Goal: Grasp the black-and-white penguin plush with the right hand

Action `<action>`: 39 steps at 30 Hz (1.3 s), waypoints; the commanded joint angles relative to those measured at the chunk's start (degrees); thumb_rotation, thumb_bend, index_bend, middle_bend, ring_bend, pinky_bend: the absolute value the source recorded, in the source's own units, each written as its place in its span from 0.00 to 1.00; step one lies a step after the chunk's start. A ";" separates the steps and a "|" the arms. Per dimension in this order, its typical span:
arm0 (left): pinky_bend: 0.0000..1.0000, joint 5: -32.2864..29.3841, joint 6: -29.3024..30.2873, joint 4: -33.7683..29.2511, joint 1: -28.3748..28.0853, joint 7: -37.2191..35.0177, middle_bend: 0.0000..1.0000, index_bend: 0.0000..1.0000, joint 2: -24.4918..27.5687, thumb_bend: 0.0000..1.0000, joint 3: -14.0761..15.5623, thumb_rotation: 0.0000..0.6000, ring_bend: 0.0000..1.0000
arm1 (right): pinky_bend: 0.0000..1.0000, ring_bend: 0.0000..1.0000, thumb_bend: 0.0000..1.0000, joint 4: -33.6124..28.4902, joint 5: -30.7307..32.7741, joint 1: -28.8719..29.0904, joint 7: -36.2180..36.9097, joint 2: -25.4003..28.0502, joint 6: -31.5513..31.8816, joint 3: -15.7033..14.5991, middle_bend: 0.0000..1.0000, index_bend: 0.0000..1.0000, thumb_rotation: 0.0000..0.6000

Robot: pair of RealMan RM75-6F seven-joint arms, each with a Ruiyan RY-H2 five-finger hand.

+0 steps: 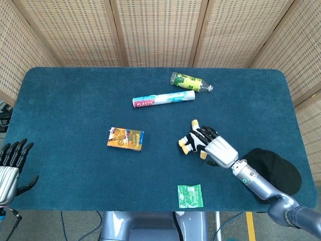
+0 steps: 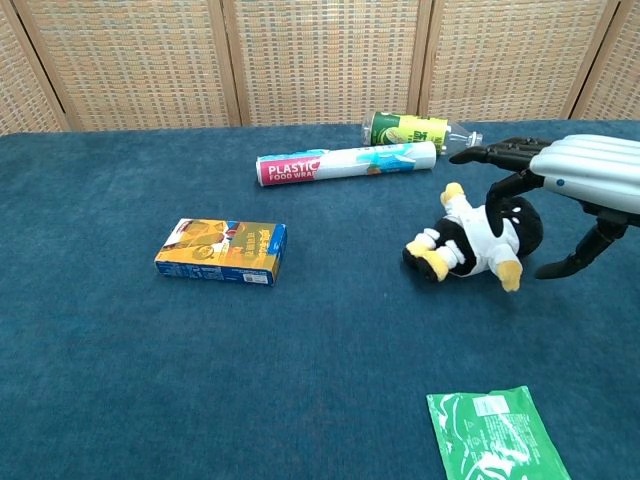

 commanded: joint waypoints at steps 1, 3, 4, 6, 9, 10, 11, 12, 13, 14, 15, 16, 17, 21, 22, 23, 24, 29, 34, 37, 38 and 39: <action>0.00 0.04 -0.09 0.04 -0.03 0.11 0.00 0.00 0.00 0.29 0.05 1.00 0.00 | 0.00 0.00 0.32 0.71 1.03 0.35 -0.35 -0.78 -1.03 -0.30 0.06 0.48 1.00; 0.00 -0.03 -0.18 0.06 -0.06 0.06 0.00 0.00 -0.03 0.29 0.05 1.00 0.00 | 0.00 0.00 0.33 1.18 1.34 0.50 -0.60 -1.17 -1.46 -0.57 0.06 0.47 1.00; 0.00 -0.08 -0.18 0.08 -0.08 0.00 0.00 0.00 -0.03 0.29 0.00 1.00 0.00 | 0.00 0.00 0.34 1.48 1.45 0.58 -0.80 -1.36 -1.68 -0.71 0.06 0.47 1.00; 0.00 -0.11 -0.21 0.10 -0.11 -0.14 0.00 0.00 -0.02 0.29 -0.03 1.00 0.00 | 0.00 0.00 0.35 2.26 1.81 0.75 -1.15 -1.86 -2.30 -1.06 0.05 0.47 1.00; 0.00 -0.15 -0.25 0.17 -0.13 -0.23 0.00 0.00 -0.03 0.29 -0.04 1.00 0.00 | 0.00 0.00 0.36 2.93 2.30 0.92 -1.11 -2.42 -2.58 -1.16 0.05 0.48 1.00; 0.00 -0.16 -0.31 0.17 -0.16 -0.25 0.00 0.00 -0.03 0.29 -0.03 1.00 0.00 | 0.00 0.00 0.36 3.14 2.44 0.98 -1.12 -2.57 -2.68 -1.17 0.05 0.48 1.00; 0.00 -0.18 -0.36 0.16 -0.18 -0.31 0.00 0.00 -0.03 0.29 -0.03 1.00 0.00 | 0.00 0.00 0.36 3.43 2.59 1.07 -1.08 -2.79 -2.78 -1.19 0.05 0.48 1.00; 0.00 -0.22 -0.40 0.16 -0.20 -0.36 0.00 0.00 -0.02 0.29 -0.04 1.00 0.00 | 0.00 0.00 0.37 3.63 2.67 1.14 -1.07 -2.92 -2.85 -1.22 0.05 0.47 1.00; 0.00 -0.31 -0.47 0.18 -0.20 -0.42 0.00 0.00 0.00 0.29 -0.04 1.00 0.00 | 0.00 0.00 0.37 3.96 2.77 1.24 -1.06 -3.09 -3.01 -1.32 0.05 0.47 1.00; 0.00 -0.40 -0.47 0.22 -0.19 -0.48 0.00 0.00 0.01 0.29 -0.06 1.00 0.00 | 0.00 0.00 0.37 4.24 2.86 1.33 -1.00 -3.26 -3.12 -1.41 0.05 0.46 1.00; 0.00 -0.46 -0.46 0.27 -0.19 -0.56 0.00 0.00 0.03 0.29 -0.09 1.00 0.00 | 0.00 0.00 0.37 4.58 2.94 1.44 -0.98 -3.42 -3.26 -1.55 0.05 0.46 1.00; 0.00 -0.49 -0.43 0.26 -0.20 -0.61 0.00 0.00 0.05 0.29 -0.14 1.00 0.00 | 0.00 0.00 0.37 4.82 3.01 1.52 -0.99 -3.54 -3.34 -1.63 0.05 0.46 1.00; 0.00 -0.50 -0.42 0.24 -0.20 -0.67 0.00 0.00 0.07 0.29 -0.15 1.00 0.00 | 0.00 0.00 0.37 5.07 3.10 1.59 -1.02 -3.66 -3.45 -1.72 0.04 0.45 1.00; 0.00 -0.55 -0.42 0.29 -0.18 -0.91 0.00 0.00 0.15 0.29 -0.14 1.00 0.00 | 0.00 0.00 0.37 6.00 3.53 1.87 -1.33 -3.94 -4.21 -2.12 0.03 0.45 1.00; 0.00 -0.57 -0.46 0.31 -0.19 -0.97 0.00 0.00 0.16 0.29 -0.13 1.00 0.00 | 0.00 0.00 0.37 6.13 3.65 1.88 -1.37 -3.95 -4.32 -2.22 0.03 0.45 1.00; 0.00 -0.61 -0.49 0.30 -0.19 -1.09 0.00 0.00 0.18 0.29 -0.12 1.00 0.00 | 0.00 0.00 0.37 6.27 3.80 1.85 -1.43 -3.91 -4.43 -2.32 0.03 0.45 1.00; 0.00 -0.62 -0.50 0.32 -0.18 -1.22 0.00 0.00 0.21 0.29 -0.10 1.00 0.00 | 0.00 0.00 0.37 6.42 3.96 1.81 -1.51 -3.85 -4.52 -2.46 0.03 0.45 1.00; 0.00 -0.65 -0.78 0.27 -0.32 -1.19 0.00 0.00 0.22 0.29 -0.07 1.00 0.00 | 0.00 0.00 0.37 6.93 4.55 1.79 -1.05 -3.91 -4.53 -2.71 0.03 0.46 1.00; 0.00 -0.64 -0.77 0.16 -0.30 -1.05 0.00 0.00 0.19 0.29 -0.04 1.00 0.00 | 0.00 0.00 0.37 7.43 4.45 1.90 -0.72 -4.43 -3.92 -2.95 0.04 0.47 1.00; 0.00 -0.69 -0.79 0.12 -0.30 -0.98 0.00 0.00 0.18 0.29 -0.03 1.00 0.00 | 0.00 0.00 0.37 7.63 4.76 1.98 -0.43 -4.84 -3.82 -2.90 0.04 0.48 1.00; 0.00 -0.72 -0.79 0.12 -0.30 -0.97 0.00 0.00 0.17 0.29 -0.05 1.00 0.00 | 0.00 0.00 0.37 7.66 4.79 1.99 -0.38 -4.90 -3.80 -2.92 0.04 0.48 1.00; 0.00 -0.83 -0.82 0.11 -0.31 -0.95 0.00 0.00 0.16 0.29 -0.09 1.00 0.00 | 0.00 0.00 0.37 7.70 4.78 2.02 -0.33 -5.00 -3.78 -2.98 0.04 0.48 1.00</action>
